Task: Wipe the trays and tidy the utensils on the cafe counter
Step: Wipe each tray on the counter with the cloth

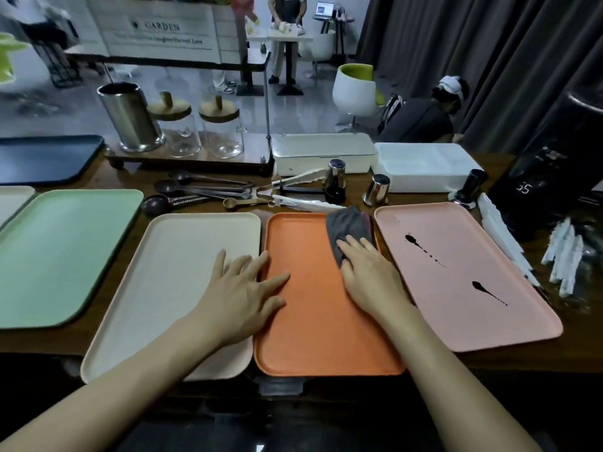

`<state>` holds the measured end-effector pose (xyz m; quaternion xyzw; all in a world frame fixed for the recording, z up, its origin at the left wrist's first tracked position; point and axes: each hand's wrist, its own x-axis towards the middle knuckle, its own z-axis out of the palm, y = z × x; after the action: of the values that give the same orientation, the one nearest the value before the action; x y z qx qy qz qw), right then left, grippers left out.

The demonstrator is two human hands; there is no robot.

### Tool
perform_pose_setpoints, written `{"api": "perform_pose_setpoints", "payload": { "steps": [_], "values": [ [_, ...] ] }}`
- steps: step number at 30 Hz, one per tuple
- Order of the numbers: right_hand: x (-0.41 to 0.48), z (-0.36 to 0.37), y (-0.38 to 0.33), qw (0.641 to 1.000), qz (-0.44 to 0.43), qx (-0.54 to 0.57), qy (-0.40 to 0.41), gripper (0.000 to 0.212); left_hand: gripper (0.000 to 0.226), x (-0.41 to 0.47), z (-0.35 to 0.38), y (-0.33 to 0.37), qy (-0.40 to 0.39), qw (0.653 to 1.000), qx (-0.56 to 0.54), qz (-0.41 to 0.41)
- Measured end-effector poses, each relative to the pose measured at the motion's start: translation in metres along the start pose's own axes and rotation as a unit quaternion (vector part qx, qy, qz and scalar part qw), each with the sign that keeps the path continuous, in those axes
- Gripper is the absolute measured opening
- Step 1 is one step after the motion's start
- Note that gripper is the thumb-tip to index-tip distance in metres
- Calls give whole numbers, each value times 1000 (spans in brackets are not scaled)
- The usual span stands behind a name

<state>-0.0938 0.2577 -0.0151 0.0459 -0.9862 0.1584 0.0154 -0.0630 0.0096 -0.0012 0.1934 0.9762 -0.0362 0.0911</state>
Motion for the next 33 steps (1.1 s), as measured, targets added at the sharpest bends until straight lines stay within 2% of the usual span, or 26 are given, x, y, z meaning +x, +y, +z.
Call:
{"api": "perform_pose_setpoints", "payload": {
  "steps": [2,5,8,13,17,22,24,29,31,33],
  "values": [
    [2,-3,2,1000,22,7,5,47,83,6,-9,-12,2,999,-17,28],
    [7,-5,-3,996,33,28,80,35,72,24,-19,-36,3,998,-24,58],
    [20,-2,-3,990,55,19,129,37,93,38,-27,-49,-54,995,-56,64],
    [39,22,-27,996,52,-68,41,52,103,45,-27,-56,-72,991,-61,95],
    [33,41,-73,999,-27,-43,3,54,104,47,-25,-57,-73,991,-57,95],
    [-49,39,-88,999,-42,-9,-19,55,102,48,-27,-53,-75,993,-18,85],
    [-81,32,-72,999,-25,-14,-15,56,102,46,-31,-51,-84,993,-6,83],
    [-92,20,-24,993,101,-49,26,56,101,46,-37,-49,-96,992,9,81],
    [-90,29,-48,992,114,-39,36,58,103,46,-35,-48,-92,992,20,81],
    [-92,45,-87,997,73,-16,33,63,103,45,-34,-47,-84,993,30,78]
  ]
}}
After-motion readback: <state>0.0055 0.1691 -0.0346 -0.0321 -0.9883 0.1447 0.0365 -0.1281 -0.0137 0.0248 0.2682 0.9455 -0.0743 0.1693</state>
